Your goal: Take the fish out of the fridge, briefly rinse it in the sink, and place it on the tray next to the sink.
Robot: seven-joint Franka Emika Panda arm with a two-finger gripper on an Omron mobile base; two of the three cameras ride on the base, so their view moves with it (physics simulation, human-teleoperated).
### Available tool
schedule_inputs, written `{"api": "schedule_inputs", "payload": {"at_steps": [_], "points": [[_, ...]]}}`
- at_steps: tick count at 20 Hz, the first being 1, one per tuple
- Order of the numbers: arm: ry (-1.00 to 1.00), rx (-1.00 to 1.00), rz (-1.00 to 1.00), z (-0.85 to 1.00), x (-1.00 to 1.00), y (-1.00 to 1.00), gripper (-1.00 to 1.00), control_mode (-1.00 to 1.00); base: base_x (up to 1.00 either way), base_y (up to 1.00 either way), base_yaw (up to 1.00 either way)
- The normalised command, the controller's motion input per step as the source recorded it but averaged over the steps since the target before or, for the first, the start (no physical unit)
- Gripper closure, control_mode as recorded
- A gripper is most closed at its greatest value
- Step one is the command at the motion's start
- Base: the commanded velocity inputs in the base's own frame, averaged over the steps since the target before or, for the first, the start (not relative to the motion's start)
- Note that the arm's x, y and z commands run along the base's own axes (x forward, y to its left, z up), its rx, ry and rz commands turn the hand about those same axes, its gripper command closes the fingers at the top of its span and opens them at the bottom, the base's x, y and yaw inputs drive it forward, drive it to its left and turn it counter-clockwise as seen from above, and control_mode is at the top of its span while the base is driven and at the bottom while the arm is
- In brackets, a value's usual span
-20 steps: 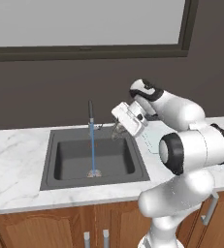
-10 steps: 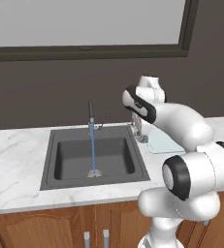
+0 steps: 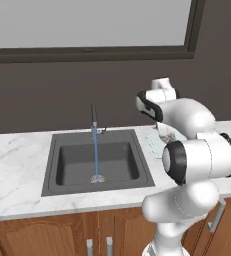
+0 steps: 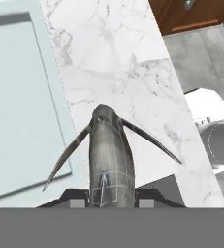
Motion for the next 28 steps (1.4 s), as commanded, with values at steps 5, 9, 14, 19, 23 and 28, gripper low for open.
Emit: {"api": "schedule_inputs", "payload": {"at_steps": [5, 9, 14, 19, 23, 28], "points": [[0.03, 0.11, 0.07, -0.01, 0.38, -1.00, 1.00, -1.00, 0.00, 0.00, 0.00], [0.00, 0.08, 0.09, -0.08, 0.13, -0.65, 1.00, -1.00, 0.00, 0.00, 0.00], [-0.15, -0.13, 0.04, -0.87, -0.14, -0.01, 1.00, -1.00, 0.00, 0.00, 0.00], [-0.15, 0.00, 0.03, -0.22, 0.09, -0.12, 1.00, -1.00, 0.00, 0.00, 0.00], [-0.12, 0.00, 0.01, -0.04, 0.12, -0.16, 1.00, -1.00, 0.00, 0.00, 0.00], [-0.11, 0.00, 0.01, -0.16, 0.20, -0.12, 1.00, -1.00, 0.00, 0.00, 0.00]]}}
